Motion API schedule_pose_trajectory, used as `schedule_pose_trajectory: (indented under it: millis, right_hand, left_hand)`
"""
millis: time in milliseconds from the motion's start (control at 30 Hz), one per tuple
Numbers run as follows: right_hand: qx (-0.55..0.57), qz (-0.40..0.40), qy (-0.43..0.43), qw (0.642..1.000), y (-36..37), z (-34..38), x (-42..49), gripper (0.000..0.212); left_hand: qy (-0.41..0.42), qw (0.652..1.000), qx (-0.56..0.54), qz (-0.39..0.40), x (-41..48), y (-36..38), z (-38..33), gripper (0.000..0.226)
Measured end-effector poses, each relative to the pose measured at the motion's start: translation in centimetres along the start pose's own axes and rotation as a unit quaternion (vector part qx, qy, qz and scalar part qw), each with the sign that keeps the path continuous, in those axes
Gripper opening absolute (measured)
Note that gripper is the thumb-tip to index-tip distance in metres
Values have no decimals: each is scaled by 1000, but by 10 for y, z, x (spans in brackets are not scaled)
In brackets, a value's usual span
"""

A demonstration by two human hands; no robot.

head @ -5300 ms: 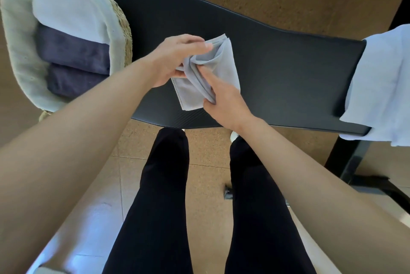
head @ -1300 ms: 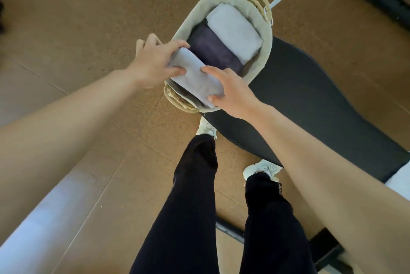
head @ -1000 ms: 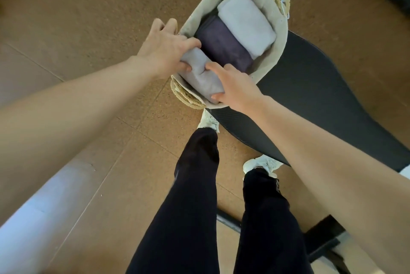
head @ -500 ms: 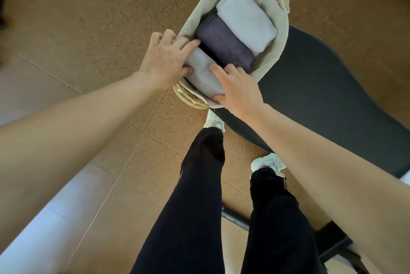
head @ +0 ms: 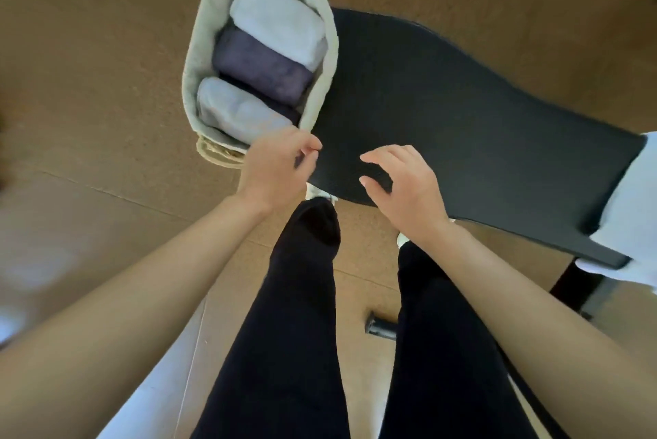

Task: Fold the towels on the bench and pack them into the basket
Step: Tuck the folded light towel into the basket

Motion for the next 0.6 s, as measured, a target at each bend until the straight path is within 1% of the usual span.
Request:
schedule_pose_trajectory:
  millis: [67,167,300,400,500,600]
  right_hand:
    - [17,-13,50,999,-24,-34,-24,20]
    - [51,-35,147,987,-64,-97,-61,18]
    - [89,-117,258,955,-122,-194,-117,15]
    - [97,-149,325,929,-148,-252,-148,21]
    - [116,-205,388,891,-170,-315,-190,32]
    - [96,-252,439,857,-180,-359,-220,45]
  left_hand:
    - [-5,997,-31,70,4,27,-37,13]
    - [8,989,-47,138,21,68,-98,14]
    - [47,971,-33,231,55,128,-188,17]
    - [77,958,17,275,79,159,-234,19]
    - [111,935,73,330,99,197,-290,21]
    - [119,913,100,376,113,231,-334,21]
Point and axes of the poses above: each hand's wrist, its own x-axis towards the middle knuckle, its own y-axis out of the palm, z = x × y, the point moved 5 cm from there along x, towards the middle knuckle, and after that the axes turned 7 degrees about z, right-handed, at the moved point
